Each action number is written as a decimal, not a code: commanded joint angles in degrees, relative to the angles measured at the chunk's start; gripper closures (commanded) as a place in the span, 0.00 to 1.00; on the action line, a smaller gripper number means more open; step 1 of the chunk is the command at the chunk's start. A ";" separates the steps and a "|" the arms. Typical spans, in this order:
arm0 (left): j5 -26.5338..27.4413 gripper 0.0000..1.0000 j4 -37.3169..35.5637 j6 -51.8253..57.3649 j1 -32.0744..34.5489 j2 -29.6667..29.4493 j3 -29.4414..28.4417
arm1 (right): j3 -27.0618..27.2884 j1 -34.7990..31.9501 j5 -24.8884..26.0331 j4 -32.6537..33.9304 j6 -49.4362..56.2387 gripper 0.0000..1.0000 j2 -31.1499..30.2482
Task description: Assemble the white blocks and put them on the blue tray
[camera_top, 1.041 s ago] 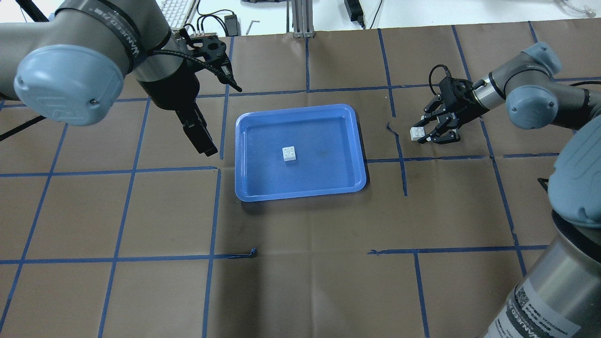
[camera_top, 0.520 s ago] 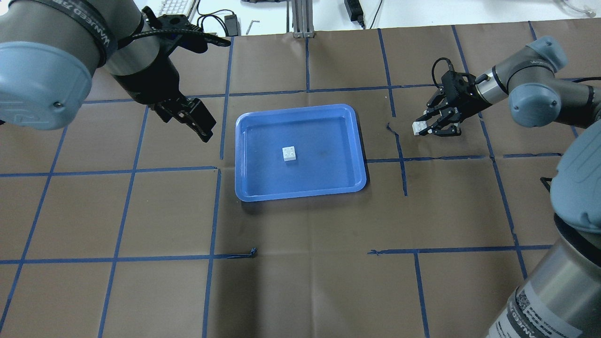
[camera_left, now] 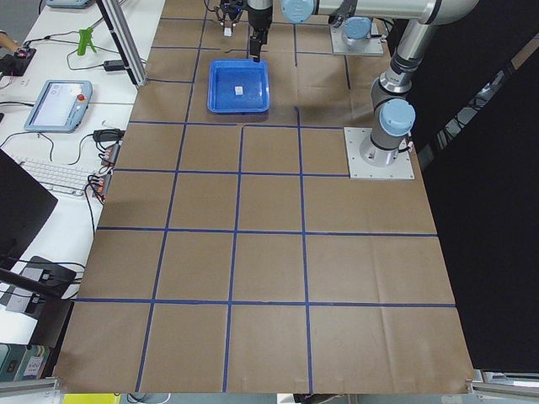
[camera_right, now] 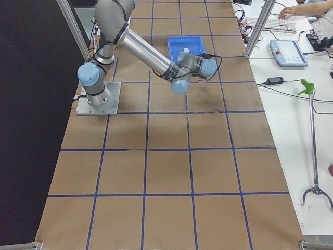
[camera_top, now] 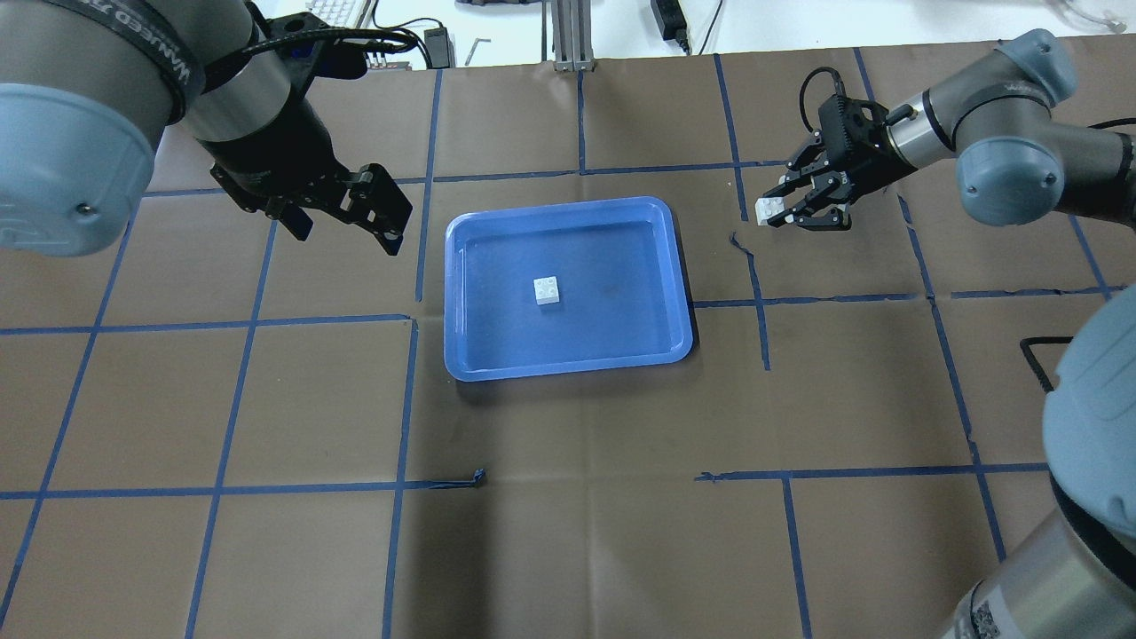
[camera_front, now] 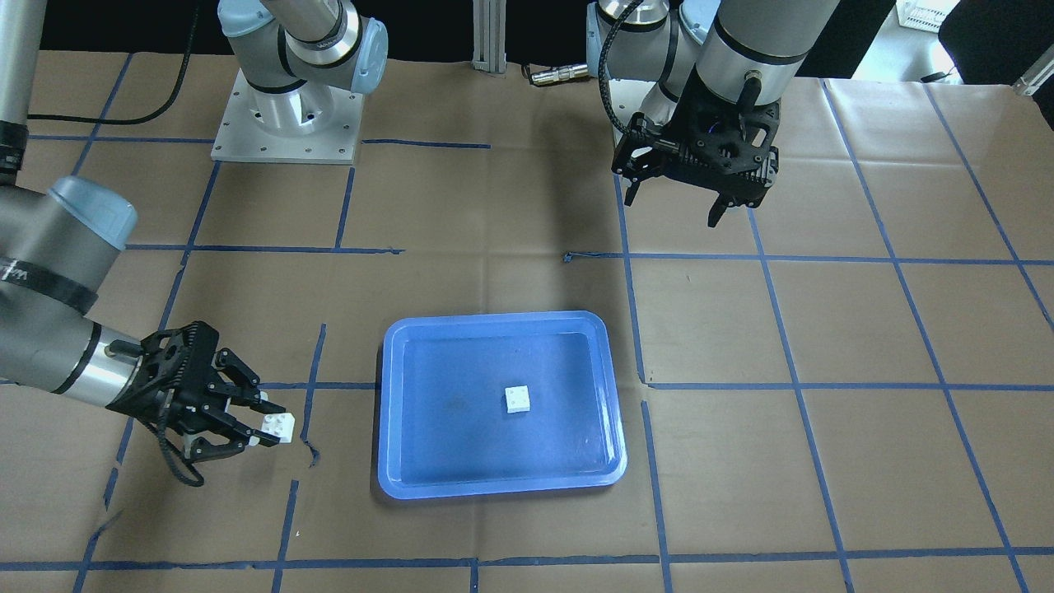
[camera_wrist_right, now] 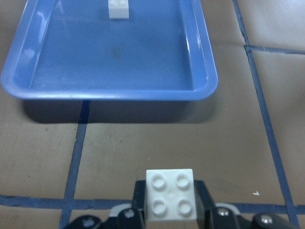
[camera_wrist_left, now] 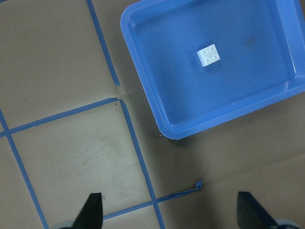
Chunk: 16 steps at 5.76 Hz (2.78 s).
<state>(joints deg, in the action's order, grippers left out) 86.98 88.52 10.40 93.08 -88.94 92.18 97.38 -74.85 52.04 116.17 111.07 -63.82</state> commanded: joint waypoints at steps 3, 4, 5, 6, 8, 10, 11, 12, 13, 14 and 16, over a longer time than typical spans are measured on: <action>0.29 0.03 0.25 -9.55 0.26 1.04 -0.16 | 2.70 -14.33 -4.13 12.87 -18.64 0.76 -0.26; 0.29 0.05 0.16 -13.17 0.26 1.75 -0.07 | 5.77 -16.79 -4.57 19.99 -20.00 0.75 0.96; 0.29 0.05 0.16 -13.12 0.26 1.75 -0.07 | 7.02 -17.60 -5.62 26.84 -24.11 0.76 3.41; 0.38 0.02 0.34 -13.04 0.26 1.75 -0.07 | 7.12 -18.65 -5.54 31.35 -27.72 0.75 6.83; 2.39 0.02 0.25 -12.60 0.08 1.84 0.28 | 7.73 -20.06 -5.02 32.10 -31.61 0.75 8.09; 2.58 0.02 0.07 -12.59 0.17 1.84 0.11 | 8.08 -20.86 -4.58 32.54 -31.53 0.75 8.62; 2.66 0.02 0.07 -12.59 0.17 1.84 0.11 | 8.09 -21.04 -4.14 32.54 -31.62 0.75 8.62; 2.66 0.03 0.16 -12.68 0.25 2.19 0.11 | 8.00 -21.73 -3.44 32.54 -31.71 0.75 8.71; 2.66 0.05 0.16 -12.77 0.26 2.45 0.37 | 7.82 -21.83 -2.48 32.71 -34.23 0.75 8.71; 2.58 0.07 0.16 -13.29 0.26 2.46 0.28 | 7.73 -21.83 -2.29 32.71 -34.78 0.75 8.71; 2.66 0.16 0.25 -13.39 0.26 2.81 0.28 | 7.47 -22.00 -1.94 33.50 -37.67 0.75 8.62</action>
<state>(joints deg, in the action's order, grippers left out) 89.59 88.71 -2.89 93.34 -86.26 92.51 104.96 -96.74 49.99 149.17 74.83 -55.13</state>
